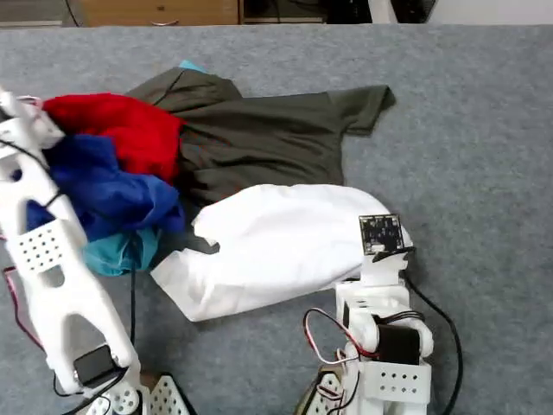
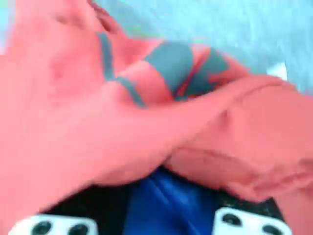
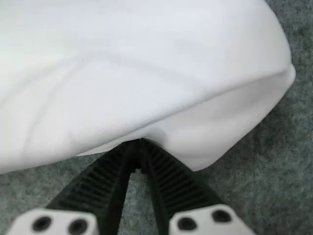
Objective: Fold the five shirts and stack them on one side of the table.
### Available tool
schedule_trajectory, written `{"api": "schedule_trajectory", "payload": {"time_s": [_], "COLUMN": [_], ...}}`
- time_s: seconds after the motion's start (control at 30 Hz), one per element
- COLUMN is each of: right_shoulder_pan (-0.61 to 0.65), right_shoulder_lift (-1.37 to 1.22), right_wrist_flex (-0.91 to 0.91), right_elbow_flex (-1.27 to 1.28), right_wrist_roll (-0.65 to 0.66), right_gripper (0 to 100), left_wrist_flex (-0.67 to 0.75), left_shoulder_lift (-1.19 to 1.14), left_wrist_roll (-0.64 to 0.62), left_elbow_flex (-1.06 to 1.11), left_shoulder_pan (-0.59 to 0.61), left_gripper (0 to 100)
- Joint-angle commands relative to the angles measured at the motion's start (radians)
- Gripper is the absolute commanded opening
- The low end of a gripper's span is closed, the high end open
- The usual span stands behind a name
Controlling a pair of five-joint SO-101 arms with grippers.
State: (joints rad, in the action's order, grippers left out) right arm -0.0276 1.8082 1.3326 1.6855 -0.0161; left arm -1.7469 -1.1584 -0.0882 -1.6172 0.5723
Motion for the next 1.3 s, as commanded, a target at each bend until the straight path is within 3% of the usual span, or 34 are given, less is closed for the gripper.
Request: {"api": "schedule_trajectory", "payload": {"time_s": [0.0, 0.2, 0.33, 0.6, 0.77, 1.0, 1.13, 1.27], "right_shoulder_pan": [0.013, 0.013, 0.013, 0.013, 0.013, 0.013, 0.013, 0.013], "right_shoulder_lift": [0.107, 0.107, 0.107, 0.107, 0.107, 0.107, 0.107, 0.107], "right_wrist_flex": [-0.011, -0.011, -0.011, -0.011, -0.011, -0.011, -0.011, -0.011], "right_elbow_flex": [0.002, 0.002, 0.002, 0.002, 0.002, 0.002, 0.002, 0.002], "right_wrist_roll": [0.006, 0.006, 0.006, 0.006, 0.006, 0.006, 0.006, 0.006], "right_gripper": [0.4, 0.4, 0.4, 0.4, 0.4, 0.4, 0.4, 0.4], "left_wrist_flex": [-0.015, -0.017, -0.017, -0.005, 0.178, 0.528, 0.605, 0.614], "left_shoulder_lift": [0.142, 0.32, 0.503, 0.888, 0.889, 0.894, 0.894, 0.894], "left_wrist_roll": [0.012, 0.011, 0.009, 0.009, -0.023, -0.046, -0.046, -0.028], "left_elbow_flex": [-0.044, -0.031, 0.095, 0.646, 1.089, 1.562, 1.668, 1.668], "left_shoulder_pan": [0.015, -0.06, -0.147, -0.434, -0.542, -0.531, -0.454, -0.304], "left_gripper": [25, 25, 25, 25, 25, 25, 25, 25]}}
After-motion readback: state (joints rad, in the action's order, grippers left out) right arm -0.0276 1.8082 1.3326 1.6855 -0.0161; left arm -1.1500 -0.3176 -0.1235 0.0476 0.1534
